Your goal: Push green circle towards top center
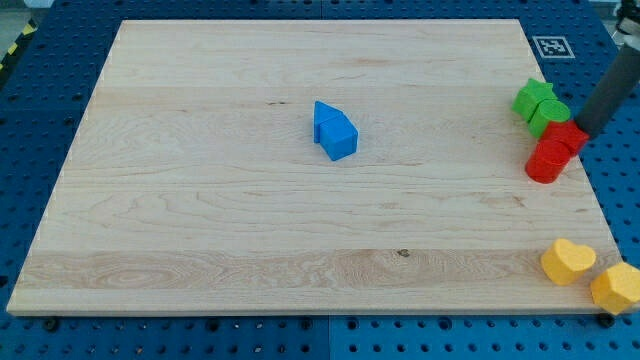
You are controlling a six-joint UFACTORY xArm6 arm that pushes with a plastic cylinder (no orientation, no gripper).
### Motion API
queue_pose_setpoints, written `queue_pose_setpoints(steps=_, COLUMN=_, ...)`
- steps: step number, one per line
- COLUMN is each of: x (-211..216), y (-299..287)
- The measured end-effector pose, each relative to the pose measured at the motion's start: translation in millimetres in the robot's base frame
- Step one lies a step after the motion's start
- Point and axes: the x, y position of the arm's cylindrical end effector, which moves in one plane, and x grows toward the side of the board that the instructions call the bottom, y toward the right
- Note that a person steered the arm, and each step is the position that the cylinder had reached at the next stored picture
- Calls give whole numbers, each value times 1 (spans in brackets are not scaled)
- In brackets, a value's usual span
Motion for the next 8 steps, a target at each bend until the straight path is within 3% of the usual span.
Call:
queue_pose_setpoints(steps=2, x=-7, y=-71)
queue_pose_setpoints(steps=3, x=-33, y=-105)
queue_pose_setpoints(steps=6, x=-27, y=-66)
queue_pose_setpoints(steps=8, x=-57, y=-78)
